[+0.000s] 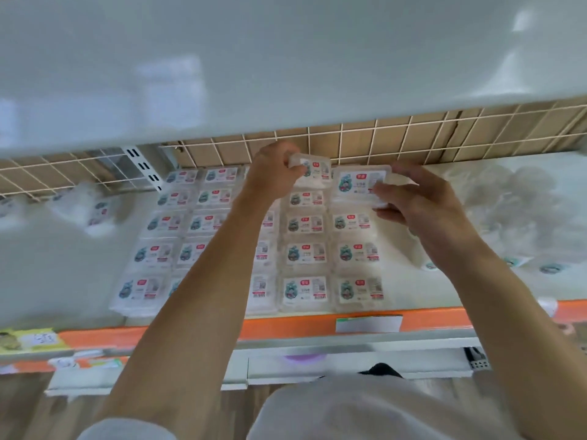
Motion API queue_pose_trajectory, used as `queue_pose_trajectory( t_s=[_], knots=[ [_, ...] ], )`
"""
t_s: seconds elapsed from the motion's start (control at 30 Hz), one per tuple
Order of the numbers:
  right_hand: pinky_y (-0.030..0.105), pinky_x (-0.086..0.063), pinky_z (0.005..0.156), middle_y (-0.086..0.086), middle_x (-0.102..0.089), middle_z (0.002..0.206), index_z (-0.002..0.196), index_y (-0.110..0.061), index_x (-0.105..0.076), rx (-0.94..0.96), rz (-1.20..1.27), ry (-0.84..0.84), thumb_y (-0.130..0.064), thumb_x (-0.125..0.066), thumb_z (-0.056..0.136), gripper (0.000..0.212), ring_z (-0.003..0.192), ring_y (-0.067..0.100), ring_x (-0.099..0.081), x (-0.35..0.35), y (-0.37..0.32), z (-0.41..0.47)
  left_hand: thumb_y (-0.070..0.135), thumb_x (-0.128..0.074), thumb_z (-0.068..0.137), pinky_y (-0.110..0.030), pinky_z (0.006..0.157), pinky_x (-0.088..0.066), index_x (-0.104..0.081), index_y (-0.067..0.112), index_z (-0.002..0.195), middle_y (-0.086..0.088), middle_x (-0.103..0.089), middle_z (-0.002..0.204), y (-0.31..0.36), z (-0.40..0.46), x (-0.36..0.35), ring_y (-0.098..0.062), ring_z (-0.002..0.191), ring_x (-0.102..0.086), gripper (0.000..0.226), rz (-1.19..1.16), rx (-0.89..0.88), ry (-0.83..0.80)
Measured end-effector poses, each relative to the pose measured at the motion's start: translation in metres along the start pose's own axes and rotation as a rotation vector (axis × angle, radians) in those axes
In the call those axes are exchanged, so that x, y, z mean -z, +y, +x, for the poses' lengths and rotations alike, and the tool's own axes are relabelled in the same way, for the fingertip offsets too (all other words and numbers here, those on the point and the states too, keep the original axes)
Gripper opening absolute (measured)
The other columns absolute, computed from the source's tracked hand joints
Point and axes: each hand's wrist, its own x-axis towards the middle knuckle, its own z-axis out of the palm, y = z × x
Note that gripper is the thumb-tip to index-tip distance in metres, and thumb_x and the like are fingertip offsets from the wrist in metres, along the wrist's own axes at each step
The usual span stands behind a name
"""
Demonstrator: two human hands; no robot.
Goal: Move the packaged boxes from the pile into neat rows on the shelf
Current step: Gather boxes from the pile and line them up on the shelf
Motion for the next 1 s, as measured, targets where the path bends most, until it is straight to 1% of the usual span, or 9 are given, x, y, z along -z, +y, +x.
queue_pose_trajectory(
  t_s=[0.1, 0.17, 0.3, 0.43, 0.57, 0.63, 0.7, 0.87, 1.0],
  knots=[
    [0.035, -0.06, 0.086, 0.005, -0.077, 0.093, 0.104, -0.03, -0.068, -0.007, 0.02, 0.016, -0.017, -0.075, 0.088, 0.021, 0.09, 0.022, -0.074, -0.003, 0.007, 0.006, 0.026, -0.074, 0.087, -0.032, 0.08, -0.056, -0.066, 0.019, 0.12, -0.002, -0.069, 0.117, -0.001, 0.009, -0.004, -0.02, 0.103, -0.065, 0.035, 0.013, -0.002, -0.03],
    [0.038, -0.06, 0.088, 0.005, -0.077, 0.094, 0.112, -0.026, -0.068, -0.005, 0.029, 0.006, -0.018, -0.076, 0.087, 0.028, 0.092, 0.023, -0.074, -0.006, 0.011, 0.009, 0.023, -0.074, 0.087, -0.031, 0.084, -0.054, -0.067, 0.017, 0.12, -0.003, -0.07, 0.114, -0.003, 0.013, -0.005, -0.02, 0.103, -0.065, 0.034, 0.025, -0.014, -0.032],
    [0.04, -0.059, 0.09, 0.003, -0.077, 0.091, 0.104, -0.029, -0.07, 0.02, 0.043, 0.006, -0.018, -0.077, 0.086, 0.022, 0.09, 0.022, -0.074, -0.015, 0.014, 0.017, 0.022, -0.073, 0.088, -0.038, 0.094, -0.053, -0.068, 0.017, 0.117, -0.004, -0.072, 0.111, -0.009, 0.018, -0.004, -0.023, 0.104, -0.066, 0.03, 0.107, -0.032, -0.068],
    [0.036, -0.06, 0.088, 0.004, -0.077, 0.095, 0.114, -0.024, -0.07, 0.031, 0.05, 0.002, -0.018, -0.076, 0.087, 0.028, 0.092, 0.021, -0.074, -0.02, 0.016, 0.025, 0.037, -0.072, 0.086, -0.044, 0.102, -0.043, -0.069, 0.024, 0.116, -0.001, -0.07, 0.116, -0.018, 0.029, -0.005, -0.026, 0.114, -0.059, 0.033, 0.34, -0.036, -0.039],
    [0.032, -0.06, 0.083, 0.004, -0.077, 0.097, 0.117, -0.023, -0.068, 0.031, 0.038, 0.05, -0.018, -0.075, 0.087, 0.031, 0.091, 0.018, -0.074, -0.023, 0.02, 0.038, 0.039, -0.073, 0.085, -0.044, 0.104, -0.039, -0.066, 0.026, 0.118, 0.003, -0.069, 0.119, -0.026, 0.028, -0.011, -0.025, 0.116, -0.059, 0.036, 0.338, -0.084, 0.019],
    [0.027, -0.06, 0.076, 0.002, -0.076, 0.099, 0.12, -0.021, -0.065, 0.027, 0.021, 0.092, -0.019, -0.075, 0.087, 0.034, 0.087, 0.015, -0.074, -0.023, 0.022, 0.047, 0.046, -0.074, 0.083, -0.046, 0.103, -0.043, -0.068, 0.027, 0.115, 0.003, -0.071, 0.113, -0.031, 0.024, -0.015, -0.024, 0.112, -0.062, 0.038, 0.27, -0.141, 0.011],
    [0.018, -0.056, 0.065, 0.0, -0.073, 0.099, 0.123, -0.017, -0.061, 0.021, 0.006, 0.142, -0.017, -0.074, 0.088, 0.037, 0.082, 0.011, -0.074, -0.024, 0.023, 0.057, 0.053, -0.075, 0.079, -0.043, 0.103, -0.039, -0.068, 0.029, 0.115, 0.004, -0.069, 0.112, -0.033, 0.019, -0.018, -0.024, 0.114, -0.057, 0.044, 0.316, -0.168, -0.018],
    [0.007, -0.043, 0.046, -0.015, -0.061, 0.09, 0.125, -0.018, -0.058, 0.027, -0.144, 0.217, -0.019, -0.07, 0.09, 0.037, 0.074, 0.0, -0.063, -0.031, 0.029, 0.079, 0.041, -0.071, 0.087, -0.041, 0.098, -0.033, -0.067, 0.031, 0.115, 0.0, -0.063, 0.116, -0.038, 0.016, -0.019, -0.025, 0.115, -0.053, 0.03, 0.405, -0.175, 0.036],
    [0.019, -0.05, 0.06, -0.005, -0.067, 0.102, 0.124, -0.019, -0.06, 0.033, -0.286, 0.259, -0.025, -0.067, 0.09, 0.036, 0.091, 0.015, -0.068, -0.038, 0.035, 0.094, 0.041, -0.07, 0.088, -0.04, 0.097, -0.033, -0.066, 0.031, 0.114, 0.0, -0.063, 0.115, -0.04, 0.016, -0.018, -0.024, 0.113, -0.054, 0.029, 0.416, -0.171, 0.047]
  ],
)
